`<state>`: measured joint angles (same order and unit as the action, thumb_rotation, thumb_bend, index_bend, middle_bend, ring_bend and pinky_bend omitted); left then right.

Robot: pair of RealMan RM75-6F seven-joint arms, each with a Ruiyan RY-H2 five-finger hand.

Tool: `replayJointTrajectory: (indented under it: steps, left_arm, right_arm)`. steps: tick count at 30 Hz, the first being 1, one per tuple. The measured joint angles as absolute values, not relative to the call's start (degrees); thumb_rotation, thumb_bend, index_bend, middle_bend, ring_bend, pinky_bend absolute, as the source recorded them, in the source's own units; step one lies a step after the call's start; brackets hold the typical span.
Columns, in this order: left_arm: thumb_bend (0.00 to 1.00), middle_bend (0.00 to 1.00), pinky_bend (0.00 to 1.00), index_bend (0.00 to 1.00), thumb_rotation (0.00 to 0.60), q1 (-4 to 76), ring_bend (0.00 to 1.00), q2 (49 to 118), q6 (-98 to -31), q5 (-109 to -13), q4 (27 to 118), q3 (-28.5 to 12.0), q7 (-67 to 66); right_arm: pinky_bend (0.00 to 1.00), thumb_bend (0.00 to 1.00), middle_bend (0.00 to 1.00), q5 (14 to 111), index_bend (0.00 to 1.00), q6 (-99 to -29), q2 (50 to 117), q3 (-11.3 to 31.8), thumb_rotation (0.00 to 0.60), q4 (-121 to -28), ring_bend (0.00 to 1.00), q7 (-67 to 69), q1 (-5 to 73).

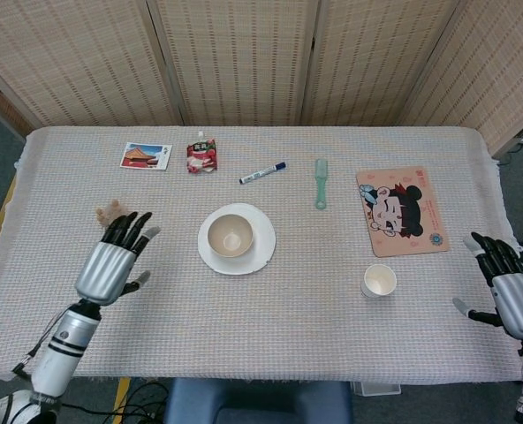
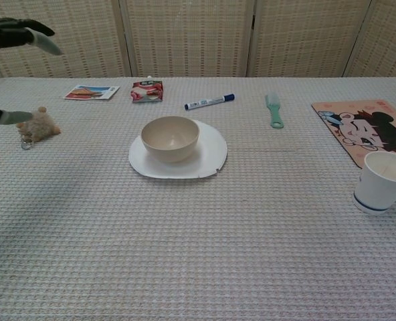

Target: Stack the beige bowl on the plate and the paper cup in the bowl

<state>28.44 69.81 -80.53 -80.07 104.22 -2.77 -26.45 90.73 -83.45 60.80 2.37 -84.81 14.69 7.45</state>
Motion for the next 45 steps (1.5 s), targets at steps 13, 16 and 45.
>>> replayJointTrajectory:
  steps: [13, 16, 45]
  left_arm:
    - [0.27, 0.06, 0.14, 0.15, 0.600, 10.14, 0.00, 64.66, -97.21, -85.61, 96.88, 3.79, -6.60]
    - [0.27, 0.06, 0.14, 0.15, 0.600, 7.96, 0.00, 65.70, -98.62, -85.42, 91.84, 3.78, -1.15]
    - [0.27, 0.06, 0.14, 0.16, 0.600, -0.16, 0.00, 68.42, -103.06, -88.68, 84.29, -0.40, 2.02]
  right_arm:
    - [0.00, 0.20, 0.00, 87.95, 0.00, -79.80, 64.09, 2.39, 0.600, -88.94, 0.00, 2.28, 8.43]
    - [0.00, 0.20, 0.00, 87.44, 0.00, -78.41, 64.31, 2.58, 0.600, -90.58, 0.00, 1.48, 9.25]
    - [0.00, 0.20, 0.00, 73.76, 0.00, -43.47, 52.13, 4.88, 0.600, -103.82, 0.00, -9.41, 28.92]
